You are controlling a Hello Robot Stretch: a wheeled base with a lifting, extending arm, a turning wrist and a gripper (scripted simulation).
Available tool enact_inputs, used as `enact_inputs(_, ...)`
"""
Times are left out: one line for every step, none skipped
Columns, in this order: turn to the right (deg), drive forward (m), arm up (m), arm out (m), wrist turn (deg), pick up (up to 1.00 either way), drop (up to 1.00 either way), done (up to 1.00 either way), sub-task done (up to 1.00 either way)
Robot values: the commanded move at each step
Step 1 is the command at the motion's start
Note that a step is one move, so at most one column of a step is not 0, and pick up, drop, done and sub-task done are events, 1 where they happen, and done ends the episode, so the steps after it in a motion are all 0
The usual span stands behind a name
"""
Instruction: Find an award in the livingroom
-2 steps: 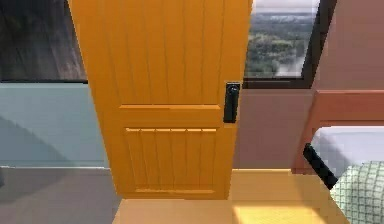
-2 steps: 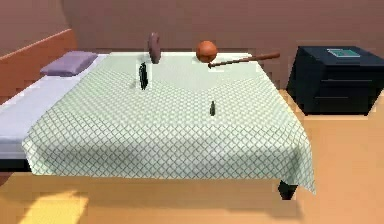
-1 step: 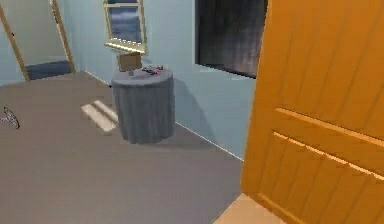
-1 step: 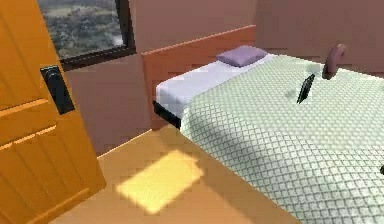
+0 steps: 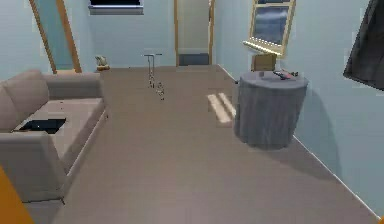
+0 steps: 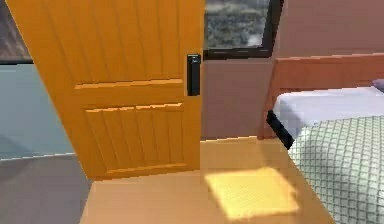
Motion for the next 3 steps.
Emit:
enact_inputs(0.0,1.0,0.0,0.0,0.0,0.0,0.0,0.0,0.0)
enact_inputs(0.0,1.0,0.0,0.0,0.0,0.0,0.0,0.0,0.0)
enact_inputs(-3.0,0.0,0.0,0.0,0.0,0.0,0.0,0.0,0.0)
